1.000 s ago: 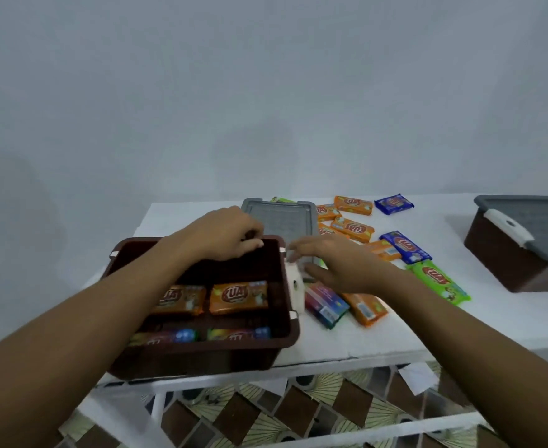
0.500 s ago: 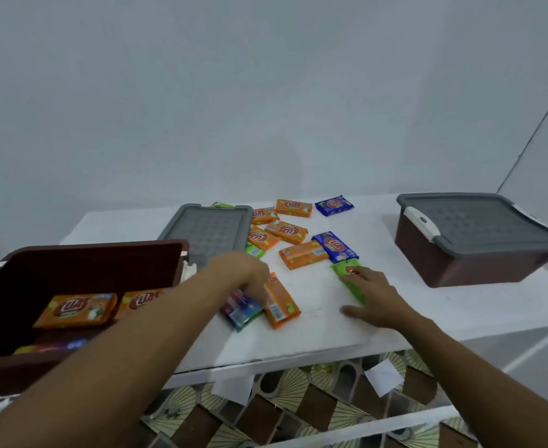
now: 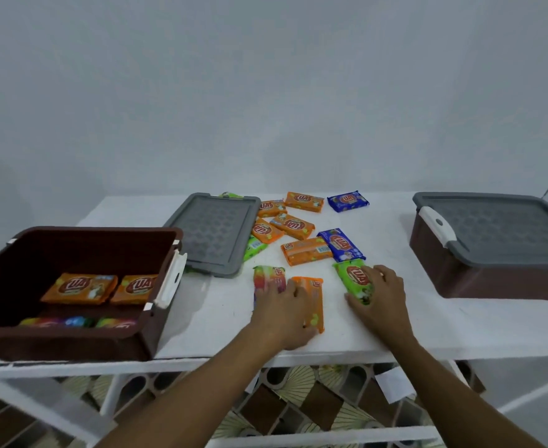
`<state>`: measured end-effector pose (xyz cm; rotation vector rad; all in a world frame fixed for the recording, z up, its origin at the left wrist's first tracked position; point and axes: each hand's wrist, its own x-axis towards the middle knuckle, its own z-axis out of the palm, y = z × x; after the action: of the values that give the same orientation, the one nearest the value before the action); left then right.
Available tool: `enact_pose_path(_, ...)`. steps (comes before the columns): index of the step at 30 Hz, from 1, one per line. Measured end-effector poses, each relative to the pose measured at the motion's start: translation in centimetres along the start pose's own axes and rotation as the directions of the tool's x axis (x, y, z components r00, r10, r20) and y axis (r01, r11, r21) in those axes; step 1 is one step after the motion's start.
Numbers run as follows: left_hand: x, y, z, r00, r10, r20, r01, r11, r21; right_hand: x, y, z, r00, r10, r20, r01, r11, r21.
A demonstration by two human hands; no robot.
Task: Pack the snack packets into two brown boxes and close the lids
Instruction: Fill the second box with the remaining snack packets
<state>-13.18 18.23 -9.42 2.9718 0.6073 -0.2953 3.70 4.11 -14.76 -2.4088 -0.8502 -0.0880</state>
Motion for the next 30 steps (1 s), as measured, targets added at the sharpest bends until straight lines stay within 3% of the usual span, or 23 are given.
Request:
enact_pose_path(3, 0.3, -1.6, 1.0, 0.984, 0.080, -0.159, -0.099, 0.988, -0.115, 0.0, 0.1, 0.0, 1.000, 0.027, -0.016, -0.028, 0.999, -0.025)
enact_pose_path(6, 0.7, -3.4, 1.0, 0.984, 0.028, -0.178, -0.066, 0.975, -0.214, -0.1, 0.0, -0.1, 0.999, 0.028, -0.020, -0.028, 1.000, 0.005)
enact_pose_path(10, 1.3, -4.8, -0.2, 0.994, -0.069, -0.079, 0.043, 0.954, -0.295, -0.1, 0.0, -0.4, 0.999, 0.050, 0.001, -0.050, 0.996, 0.069)
enact_pose_path(16, 3.1, -5.6, -2.5, 1.000, -0.007, -0.019, 0.004, 0.986, -0.166, -0.4, -0.5, -1.3, 0.998, 0.055, 0.040, -0.061, 0.985, 0.161)
enact_pose_path(19, 3.4, -5.3, -3.1, 1.000, 0.020, 0.022, -0.016, 0.987, -0.159, -0.4, -0.8, -1.7, 0.988, 0.122, 0.099, -0.138, 0.975, 0.175)
enact_pose_path(23, 3.5, -5.3, -3.5, 0.988, -0.011, -0.154, -0.035, 0.956, -0.292, 0.7, -1.8, -2.8, 0.959, 0.181, 0.218, -0.238, 0.933, 0.269)
enact_pose_path(25, 3.9, -5.4, -4.3, 0.975, -0.113, -0.193, -0.004, 0.853, -0.522, 1.0, -2.5, -3.4, 0.934, 0.189, 0.304, -0.295, 0.886, 0.356)
enact_pose_path(28, 4.3, -5.7, -6.6, 0.962, -0.274, 0.009, 0.137, 0.450, -0.883, 1.3, -3.6, -4.2, 0.905, 0.184, 0.384, -0.370, 0.785, 0.496)
enact_pose_path(29, 4.4, -6.0, -7.2, 0.955, -0.284, 0.083, 0.178, 0.326, -0.929, 1.4, -3.9, -4.2, 0.897, 0.180, 0.403, -0.388, 0.756, 0.527)
enact_pose_path(30, 4.5, -6.3, -7.6, 0.952, -0.283, 0.118, 0.198, 0.273, -0.941, 1.5, -4.4, -4.3, 0.891, 0.174, 0.420, -0.401, 0.736, 0.546)
